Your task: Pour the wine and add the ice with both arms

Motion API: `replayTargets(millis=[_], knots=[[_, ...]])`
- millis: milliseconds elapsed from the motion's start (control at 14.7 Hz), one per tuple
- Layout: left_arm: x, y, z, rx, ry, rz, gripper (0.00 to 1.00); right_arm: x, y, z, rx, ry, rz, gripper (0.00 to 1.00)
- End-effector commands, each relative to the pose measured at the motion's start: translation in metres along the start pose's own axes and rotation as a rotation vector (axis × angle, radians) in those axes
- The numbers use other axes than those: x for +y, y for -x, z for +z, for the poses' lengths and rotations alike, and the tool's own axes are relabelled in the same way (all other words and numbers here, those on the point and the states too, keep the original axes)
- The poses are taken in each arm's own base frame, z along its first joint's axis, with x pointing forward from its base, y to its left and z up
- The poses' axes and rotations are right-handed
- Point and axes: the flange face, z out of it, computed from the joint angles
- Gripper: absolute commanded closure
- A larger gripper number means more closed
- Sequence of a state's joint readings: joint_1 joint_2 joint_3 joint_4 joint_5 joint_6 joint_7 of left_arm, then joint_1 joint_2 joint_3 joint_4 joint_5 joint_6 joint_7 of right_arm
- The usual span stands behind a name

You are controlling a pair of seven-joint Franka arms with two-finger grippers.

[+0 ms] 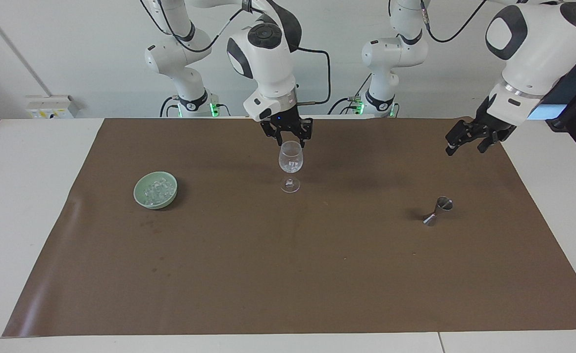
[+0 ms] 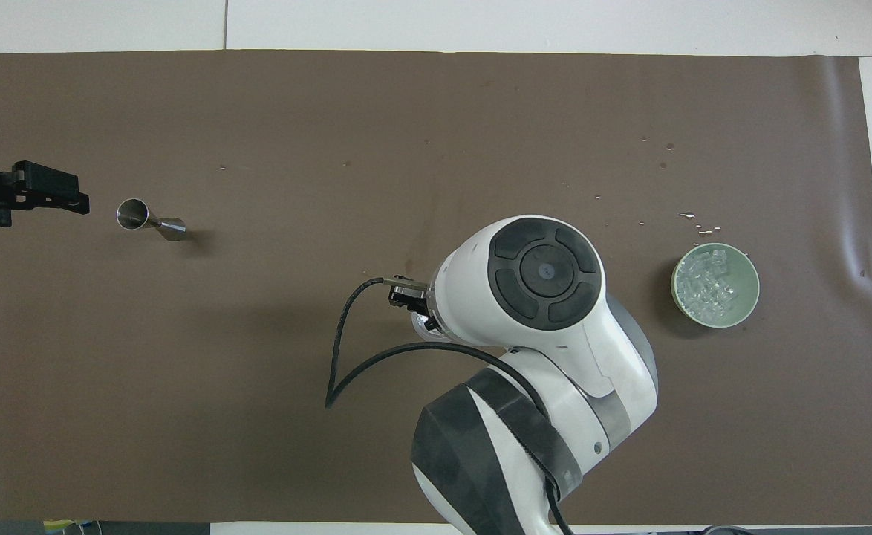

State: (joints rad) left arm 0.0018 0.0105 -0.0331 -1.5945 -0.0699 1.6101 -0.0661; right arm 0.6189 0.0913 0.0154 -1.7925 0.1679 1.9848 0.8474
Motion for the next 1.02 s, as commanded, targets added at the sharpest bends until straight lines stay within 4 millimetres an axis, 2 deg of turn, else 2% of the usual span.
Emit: replayTargets(millis=[0, 205, 273, 477, 750, 955], knots=[[0.0, 0.01, -0.023, -0.053, -0.026, 0.063, 0.0, 0.017, -0.022, -0.027, 0.035, -0.005, 0.023, 0.0], [0.001, 0.022, -0.025, -0.105, -0.024, 0.121, 0.0, 0.047, -0.045, -0.048, 0.089, 0.036, -0.007, 0.0], [0.0, 0.025, -0.024, -0.122, -0.024, 0.127, 0.0, 0.065, -0.057, -0.053, 0.077, 0.056, -0.015, 0.0], [0.003, 0.03, -0.024, -0.13, -0.021, 0.135, 0.0, 0.13, -0.091, -0.084, 0.068, 0.076, -0.022, 0.0], [0.001, 0.025, -0.021, -0.108, -0.071, 0.142, 0.0, 0.202, -0.119, -0.109, 0.04, 0.1, -0.112, 0.0], [0.006, 0.026, -0.021, -0.104, -0.08, 0.164, 0.0, 0.27, -0.132, -0.137, 0.014, 0.115, -0.155, 0.0]])
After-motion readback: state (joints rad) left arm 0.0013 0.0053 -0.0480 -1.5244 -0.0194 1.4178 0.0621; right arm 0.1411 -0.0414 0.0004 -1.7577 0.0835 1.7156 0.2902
